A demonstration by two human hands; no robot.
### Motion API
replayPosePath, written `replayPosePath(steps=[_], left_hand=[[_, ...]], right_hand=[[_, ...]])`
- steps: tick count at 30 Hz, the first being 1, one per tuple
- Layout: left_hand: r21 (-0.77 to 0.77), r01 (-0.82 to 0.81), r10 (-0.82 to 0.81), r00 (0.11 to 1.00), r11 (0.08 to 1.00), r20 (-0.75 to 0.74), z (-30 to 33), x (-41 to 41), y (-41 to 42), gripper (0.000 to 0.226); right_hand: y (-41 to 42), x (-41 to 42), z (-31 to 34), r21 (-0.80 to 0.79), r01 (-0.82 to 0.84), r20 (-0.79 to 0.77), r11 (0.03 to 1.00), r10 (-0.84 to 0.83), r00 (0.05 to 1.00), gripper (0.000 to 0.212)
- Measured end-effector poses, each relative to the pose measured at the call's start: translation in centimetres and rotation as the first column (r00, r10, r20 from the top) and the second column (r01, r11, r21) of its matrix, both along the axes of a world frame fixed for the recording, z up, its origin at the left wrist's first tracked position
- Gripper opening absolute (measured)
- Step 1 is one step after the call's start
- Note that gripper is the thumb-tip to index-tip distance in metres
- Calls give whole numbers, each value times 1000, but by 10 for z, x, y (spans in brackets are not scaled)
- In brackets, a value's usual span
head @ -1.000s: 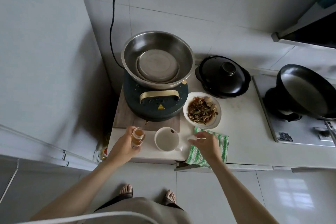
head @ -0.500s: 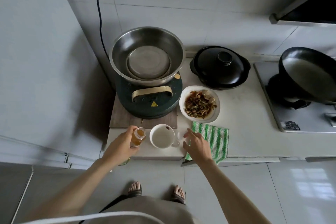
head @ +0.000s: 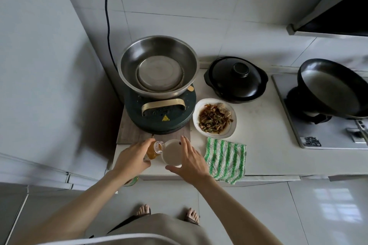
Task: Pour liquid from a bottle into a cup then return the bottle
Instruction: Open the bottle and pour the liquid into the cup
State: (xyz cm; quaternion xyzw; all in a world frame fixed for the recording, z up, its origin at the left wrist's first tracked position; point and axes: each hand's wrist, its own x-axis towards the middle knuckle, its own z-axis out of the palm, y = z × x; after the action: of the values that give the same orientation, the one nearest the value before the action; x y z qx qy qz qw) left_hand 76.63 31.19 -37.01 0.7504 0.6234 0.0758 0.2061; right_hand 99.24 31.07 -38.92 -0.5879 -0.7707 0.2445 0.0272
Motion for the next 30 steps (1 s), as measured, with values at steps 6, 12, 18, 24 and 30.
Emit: replayPosePath(steps=[6,12,18,24,30], left_hand=[[30,45,-42,994,999,-96,7,1,3,72],[42,104,-91,966,994,-243,5,5,3,72],[52,118,-92,929,992,-357,9,9,3,73],[33,100,-79,917,994,-391,14,13,4,74],[24,83,-67,912,996,-404,16,16,6,75]], right_hand=[[-3,-5,-2,21,-19,1,1000,19,1000,107],[-8,-11,-2,-4,-27,33,1000,28,999,100],[-7,-13,1,-48,-6,40,999,8,999,98],[-5,-13,2,-113,-6,44,994,11,999,97],[-4,-13,2,-141,-3,23,990,6,1000,98]])
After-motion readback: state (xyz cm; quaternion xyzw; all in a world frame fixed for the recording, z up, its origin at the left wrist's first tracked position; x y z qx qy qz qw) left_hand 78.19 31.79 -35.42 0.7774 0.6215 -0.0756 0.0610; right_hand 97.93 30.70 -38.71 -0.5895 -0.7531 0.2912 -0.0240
